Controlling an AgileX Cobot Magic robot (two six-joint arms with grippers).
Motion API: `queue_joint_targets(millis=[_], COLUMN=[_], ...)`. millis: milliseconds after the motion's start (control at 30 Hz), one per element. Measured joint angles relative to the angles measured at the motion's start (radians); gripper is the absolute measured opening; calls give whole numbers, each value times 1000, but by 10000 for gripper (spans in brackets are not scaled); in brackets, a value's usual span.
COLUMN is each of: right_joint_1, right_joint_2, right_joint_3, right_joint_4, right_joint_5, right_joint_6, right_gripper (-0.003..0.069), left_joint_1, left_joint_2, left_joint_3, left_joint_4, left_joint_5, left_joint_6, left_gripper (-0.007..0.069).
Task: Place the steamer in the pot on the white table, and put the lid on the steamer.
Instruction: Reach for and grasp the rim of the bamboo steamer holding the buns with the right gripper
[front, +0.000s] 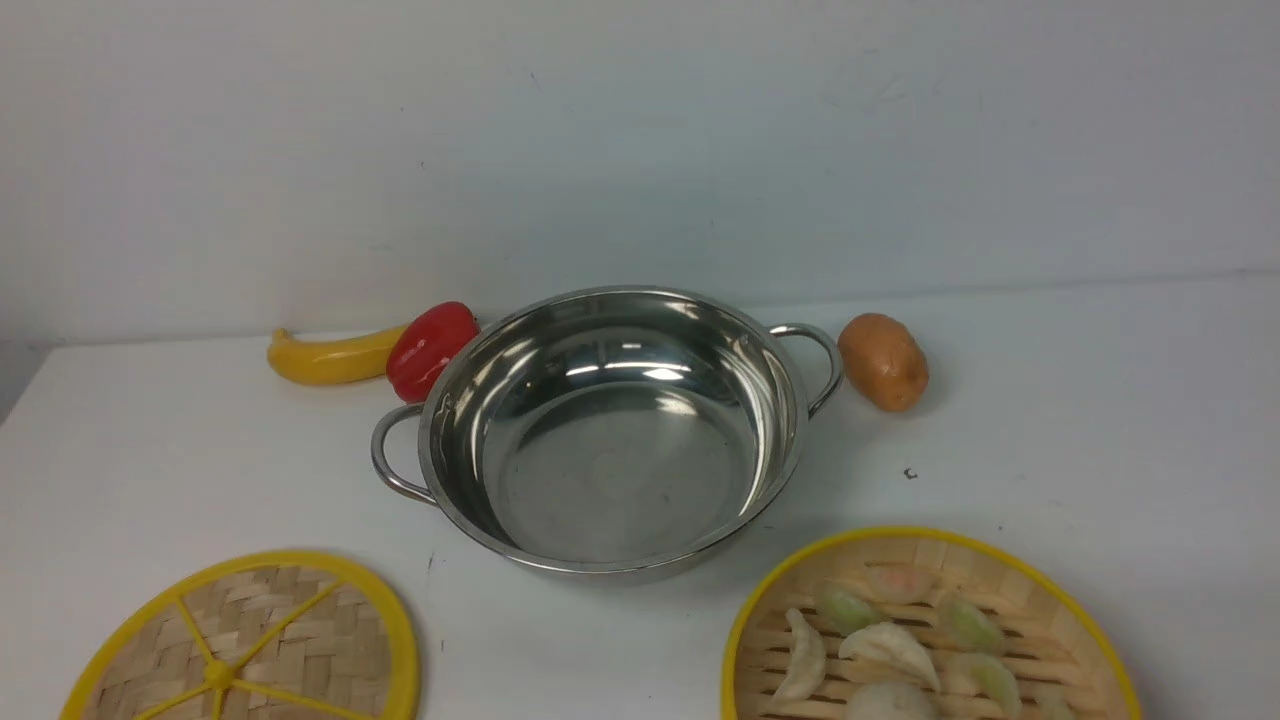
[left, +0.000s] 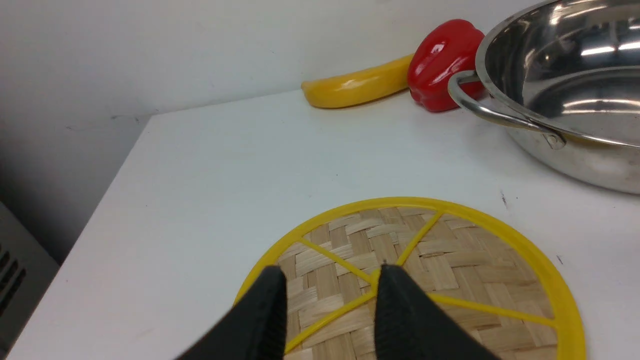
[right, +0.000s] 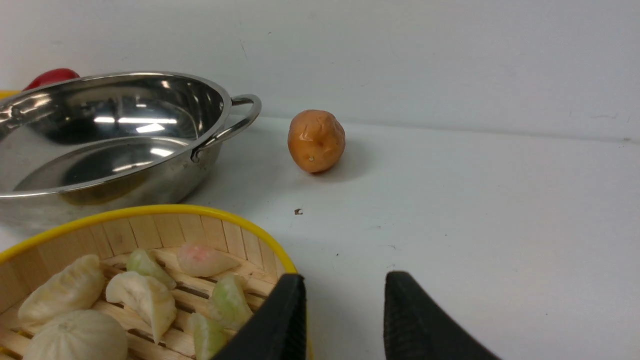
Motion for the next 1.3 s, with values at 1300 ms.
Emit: queue_joint_targets(millis=[1300], right_joint_1=[0], right_joint_2=[0], right_joint_3=[0], right_joint_4=[357], right_joint_5=[-100], right_joint_6=[179], right_gripper=[242], left_joint_1=[0], left_joint_2=[0], left_joint_3=[0], left_joint_4=[-420], left_joint_5=[-172], left_joint_6=[-208], left_gripper=[242])
